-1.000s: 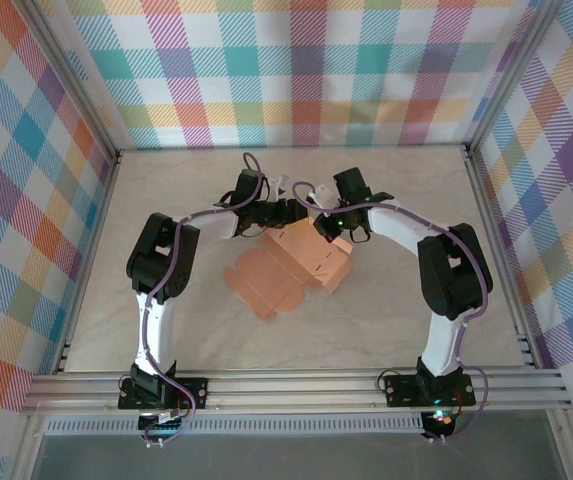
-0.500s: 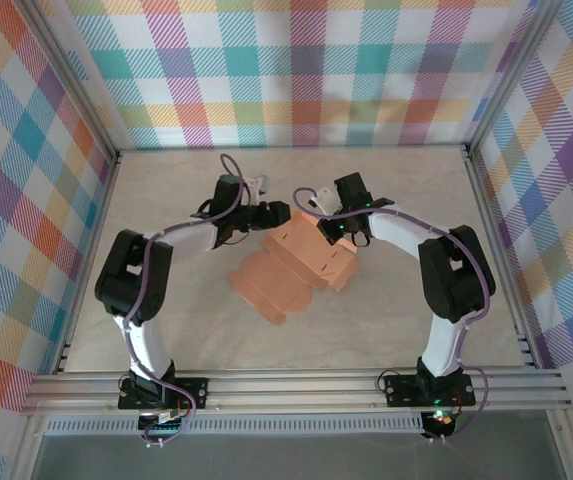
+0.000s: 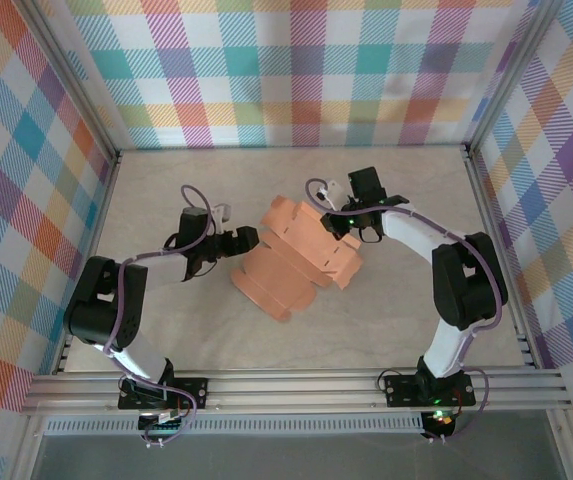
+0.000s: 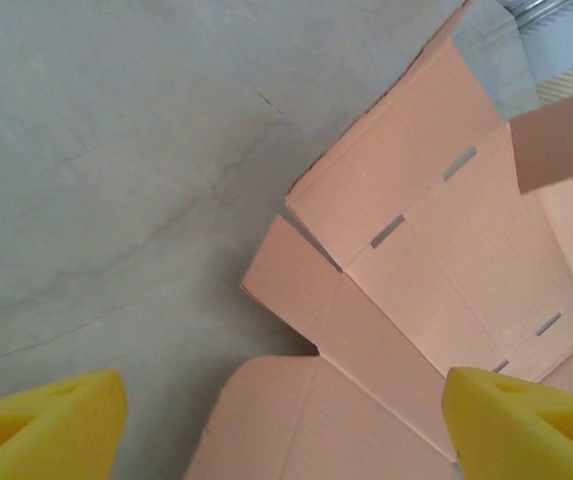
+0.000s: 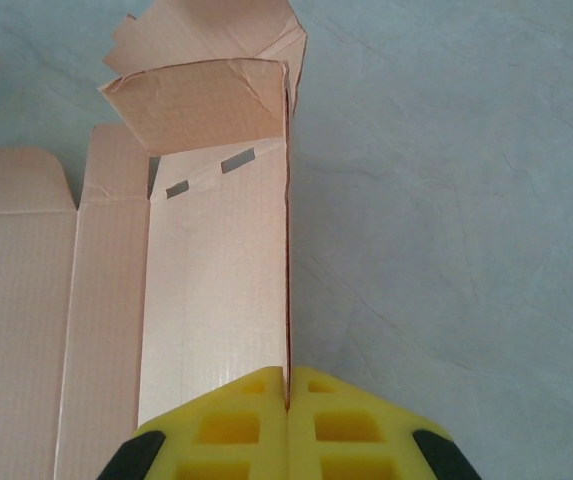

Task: Fold the paper box

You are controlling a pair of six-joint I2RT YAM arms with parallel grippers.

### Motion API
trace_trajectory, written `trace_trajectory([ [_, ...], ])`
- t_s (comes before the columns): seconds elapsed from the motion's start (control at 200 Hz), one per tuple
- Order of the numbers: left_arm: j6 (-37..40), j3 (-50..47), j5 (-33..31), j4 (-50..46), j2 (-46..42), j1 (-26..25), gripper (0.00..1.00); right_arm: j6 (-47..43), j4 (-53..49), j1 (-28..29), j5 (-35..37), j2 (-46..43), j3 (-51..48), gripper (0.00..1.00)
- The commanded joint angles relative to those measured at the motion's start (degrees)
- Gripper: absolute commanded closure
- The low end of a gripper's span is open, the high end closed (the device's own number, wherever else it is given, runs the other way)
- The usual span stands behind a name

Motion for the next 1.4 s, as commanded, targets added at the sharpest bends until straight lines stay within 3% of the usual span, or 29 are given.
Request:
trace_trajectory([
  [0.0,0.6,0.1,4.4,6.5,2.5,0.9,0.22,-1.3,-1.2,-0.2,-4.4,-1.2,0.7,1.00],
  [0.26,0.8,4.9,8.2,7.3,10.8,0.9,0.31,-1.2,-2.6,-0.4,-6.5,-1.7,0.7,1.00],
  [0.725,0.4,6.3,10.6,7.4,13.4,-0.4,0.40,-0.7,-3.1,-0.5,-7.8,-1.4,1.9,1.00],
  [1.145,3.3,5.2,11.7,6.3,11.3,-2.4,0.49,0.3,-2.2,-0.7,-5.0,-1.2,1.9,1.00],
  [1.395,7.0,5.0,8.3,1.5,6.9,-3.8,0.51,0.4,-2.7,-0.8,-3.3,-0.1,2.0,1.00],
])
